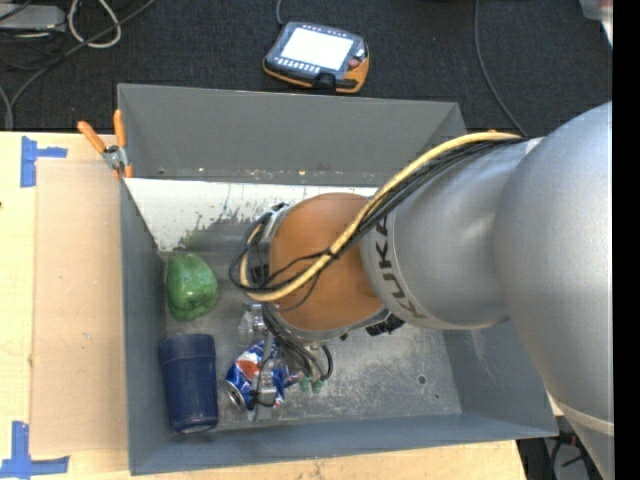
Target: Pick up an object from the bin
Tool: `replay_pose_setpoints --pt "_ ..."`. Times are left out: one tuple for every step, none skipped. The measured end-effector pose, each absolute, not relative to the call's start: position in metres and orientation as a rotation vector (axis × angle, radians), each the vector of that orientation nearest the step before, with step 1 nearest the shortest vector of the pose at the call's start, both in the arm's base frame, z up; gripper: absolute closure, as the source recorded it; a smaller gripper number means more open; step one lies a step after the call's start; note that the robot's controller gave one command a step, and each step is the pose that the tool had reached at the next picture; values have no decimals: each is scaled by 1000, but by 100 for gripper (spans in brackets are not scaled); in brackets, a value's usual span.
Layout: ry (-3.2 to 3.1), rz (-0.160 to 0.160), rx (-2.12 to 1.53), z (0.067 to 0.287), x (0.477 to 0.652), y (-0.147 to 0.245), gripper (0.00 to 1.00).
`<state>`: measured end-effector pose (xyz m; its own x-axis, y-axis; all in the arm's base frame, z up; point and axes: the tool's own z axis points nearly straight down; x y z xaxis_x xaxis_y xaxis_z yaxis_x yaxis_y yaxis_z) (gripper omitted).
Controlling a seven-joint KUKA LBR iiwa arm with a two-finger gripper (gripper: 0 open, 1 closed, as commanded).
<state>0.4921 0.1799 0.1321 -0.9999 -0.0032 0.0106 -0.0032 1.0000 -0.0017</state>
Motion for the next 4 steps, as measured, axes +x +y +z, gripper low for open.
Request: replay_pose_setpoints --pt "-3138 0 -5 137 494 179 0" --pt "-3131 3 -66 119 497 148 0" --pt "-3137 0 13 126 498 146 0" --pt "-3118 3 -252 114 493 141 0"
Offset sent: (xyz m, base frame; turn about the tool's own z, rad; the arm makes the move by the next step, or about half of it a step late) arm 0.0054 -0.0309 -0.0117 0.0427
